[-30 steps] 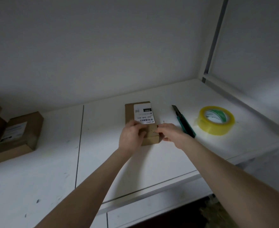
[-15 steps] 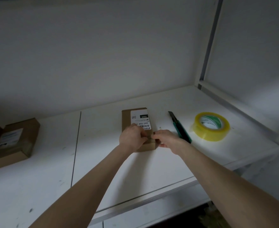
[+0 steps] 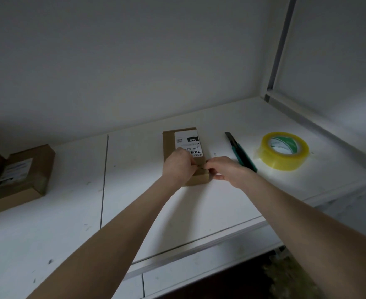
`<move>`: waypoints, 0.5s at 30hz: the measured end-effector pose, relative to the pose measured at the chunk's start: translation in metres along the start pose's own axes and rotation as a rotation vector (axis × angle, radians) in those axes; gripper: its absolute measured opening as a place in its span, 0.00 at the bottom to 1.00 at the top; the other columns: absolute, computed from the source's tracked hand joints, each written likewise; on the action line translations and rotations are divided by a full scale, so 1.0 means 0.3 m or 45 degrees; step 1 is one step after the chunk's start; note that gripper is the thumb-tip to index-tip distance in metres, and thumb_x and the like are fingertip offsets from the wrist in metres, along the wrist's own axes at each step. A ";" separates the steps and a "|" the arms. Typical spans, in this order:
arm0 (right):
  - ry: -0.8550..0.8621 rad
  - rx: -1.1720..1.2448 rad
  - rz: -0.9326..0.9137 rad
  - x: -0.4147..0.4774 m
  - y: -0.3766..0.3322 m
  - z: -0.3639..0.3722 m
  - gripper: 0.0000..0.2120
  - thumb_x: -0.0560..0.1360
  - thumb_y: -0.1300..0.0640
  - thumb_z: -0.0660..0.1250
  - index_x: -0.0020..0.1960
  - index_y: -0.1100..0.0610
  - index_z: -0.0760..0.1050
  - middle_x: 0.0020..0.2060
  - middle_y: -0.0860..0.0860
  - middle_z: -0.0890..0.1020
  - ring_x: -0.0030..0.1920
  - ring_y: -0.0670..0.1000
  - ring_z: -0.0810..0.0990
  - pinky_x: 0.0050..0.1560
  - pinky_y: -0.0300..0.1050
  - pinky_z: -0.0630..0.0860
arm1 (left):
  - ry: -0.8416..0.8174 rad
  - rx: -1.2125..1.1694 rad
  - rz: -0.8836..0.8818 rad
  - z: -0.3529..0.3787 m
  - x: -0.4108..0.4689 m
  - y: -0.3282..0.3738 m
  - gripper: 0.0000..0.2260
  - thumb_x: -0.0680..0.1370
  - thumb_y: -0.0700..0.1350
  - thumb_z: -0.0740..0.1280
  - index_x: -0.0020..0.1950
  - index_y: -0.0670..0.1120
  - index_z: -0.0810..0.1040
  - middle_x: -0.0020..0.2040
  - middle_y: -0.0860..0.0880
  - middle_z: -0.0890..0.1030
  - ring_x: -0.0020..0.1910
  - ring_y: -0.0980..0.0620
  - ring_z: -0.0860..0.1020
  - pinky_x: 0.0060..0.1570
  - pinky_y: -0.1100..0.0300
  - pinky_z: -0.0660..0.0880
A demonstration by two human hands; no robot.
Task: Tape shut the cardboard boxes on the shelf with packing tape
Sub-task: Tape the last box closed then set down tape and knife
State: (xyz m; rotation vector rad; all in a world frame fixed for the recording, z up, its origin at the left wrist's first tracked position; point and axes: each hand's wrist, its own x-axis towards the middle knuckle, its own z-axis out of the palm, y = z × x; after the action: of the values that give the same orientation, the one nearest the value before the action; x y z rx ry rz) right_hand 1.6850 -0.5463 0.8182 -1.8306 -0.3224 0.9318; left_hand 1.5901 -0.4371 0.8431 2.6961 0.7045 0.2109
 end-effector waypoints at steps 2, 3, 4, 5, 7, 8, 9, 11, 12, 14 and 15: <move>-0.001 0.003 -0.001 -0.003 -0.002 0.001 0.05 0.74 0.65 0.65 0.46 0.57 0.77 0.37 0.52 0.78 0.38 0.47 0.76 0.45 0.38 0.75 | -0.031 0.089 -0.023 -0.005 0.008 0.019 0.09 0.75 0.44 0.66 0.50 0.40 0.82 0.53 0.43 0.76 0.52 0.44 0.77 0.45 0.56 0.71; -0.001 0.013 -0.003 -0.007 -0.003 0.001 0.05 0.75 0.66 0.64 0.46 0.57 0.77 0.37 0.52 0.78 0.37 0.47 0.76 0.43 0.37 0.75 | -0.057 0.115 -0.024 -0.005 0.014 0.024 0.10 0.75 0.44 0.66 0.51 0.40 0.80 0.53 0.43 0.75 0.52 0.43 0.76 0.44 0.56 0.71; -0.001 0.024 -0.006 -0.008 -0.003 0.001 0.06 0.75 0.66 0.64 0.45 0.57 0.77 0.36 0.52 0.78 0.36 0.46 0.75 0.42 0.36 0.74 | -0.089 0.122 -0.027 -0.004 0.020 0.026 0.10 0.76 0.44 0.65 0.52 0.39 0.79 0.54 0.42 0.75 0.52 0.43 0.76 0.44 0.56 0.71; -0.002 0.032 -0.010 -0.009 -0.003 0.001 0.06 0.75 0.66 0.64 0.46 0.57 0.77 0.36 0.51 0.77 0.35 0.46 0.75 0.41 0.36 0.74 | -0.119 0.121 -0.029 -0.004 0.026 0.027 0.11 0.76 0.44 0.65 0.52 0.38 0.79 0.55 0.41 0.74 0.51 0.43 0.76 0.44 0.56 0.70; -0.006 0.036 -0.013 -0.009 -0.003 0.001 0.06 0.75 0.66 0.64 0.49 0.58 0.77 0.36 0.52 0.77 0.36 0.46 0.75 0.39 0.35 0.74 | -0.176 0.093 -0.047 -0.004 0.038 0.022 0.11 0.76 0.43 0.65 0.53 0.38 0.79 0.55 0.40 0.75 0.51 0.43 0.76 0.45 0.57 0.71; -0.007 0.031 -0.012 -0.007 -0.002 0.001 0.06 0.75 0.66 0.64 0.50 0.59 0.77 0.37 0.52 0.77 0.37 0.46 0.75 0.39 0.35 0.74 | -0.199 0.070 -0.062 -0.003 0.044 0.017 0.11 0.76 0.43 0.64 0.53 0.37 0.78 0.56 0.40 0.75 0.52 0.43 0.76 0.46 0.57 0.71; -0.007 0.023 -0.012 -0.005 -0.001 0.001 0.07 0.75 0.66 0.64 0.51 0.59 0.77 0.38 0.52 0.78 0.37 0.46 0.75 0.40 0.35 0.74 | -0.213 0.052 -0.074 -0.004 0.049 0.014 0.11 0.76 0.43 0.64 0.53 0.37 0.78 0.56 0.39 0.75 0.53 0.44 0.76 0.47 0.57 0.71; -0.012 0.010 -0.014 0.000 0.002 0.000 0.07 0.75 0.65 0.64 0.51 0.58 0.77 0.39 0.53 0.78 0.38 0.47 0.75 0.42 0.37 0.74 | -0.230 0.053 -0.094 -0.003 0.051 0.012 0.12 0.76 0.43 0.64 0.54 0.37 0.78 0.57 0.38 0.75 0.55 0.44 0.75 0.50 0.57 0.71; -0.016 0.009 -0.016 0.003 0.004 -0.001 0.06 0.75 0.65 0.64 0.51 0.58 0.77 0.39 0.53 0.78 0.39 0.47 0.75 0.44 0.37 0.74 | -0.239 0.067 -0.097 -0.001 0.052 0.012 0.13 0.77 0.44 0.63 0.56 0.37 0.78 0.59 0.37 0.73 0.57 0.44 0.74 0.52 0.56 0.71; -0.015 0.013 -0.014 0.009 0.008 0.000 0.06 0.76 0.64 0.64 0.51 0.58 0.77 0.40 0.52 0.78 0.40 0.47 0.75 0.51 0.40 0.75 | -0.259 0.100 -0.095 0.001 0.047 0.018 0.13 0.79 0.44 0.61 0.58 0.37 0.77 0.61 0.38 0.69 0.52 0.44 0.74 0.54 0.54 0.72; -0.006 0.018 -0.011 0.011 0.009 0.000 0.05 0.77 0.64 0.64 0.52 0.58 0.76 0.41 0.53 0.78 0.41 0.47 0.76 0.53 0.42 0.75 | -0.268 0.120 -0.096 0.000 0.043 0.023 0.14 0.79 0.44 0.60 0.59 0.37 0.76 0.62 0.39 0.67 0.49 0.44 0.74 0.54 0.54 0.73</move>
State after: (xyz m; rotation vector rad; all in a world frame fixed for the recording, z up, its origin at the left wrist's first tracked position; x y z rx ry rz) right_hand 1.6867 -0.5456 0.8143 -1.8135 -0.3255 0.9303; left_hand 1.6045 -0.4363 0.8462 2.7206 0.7664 -0.1264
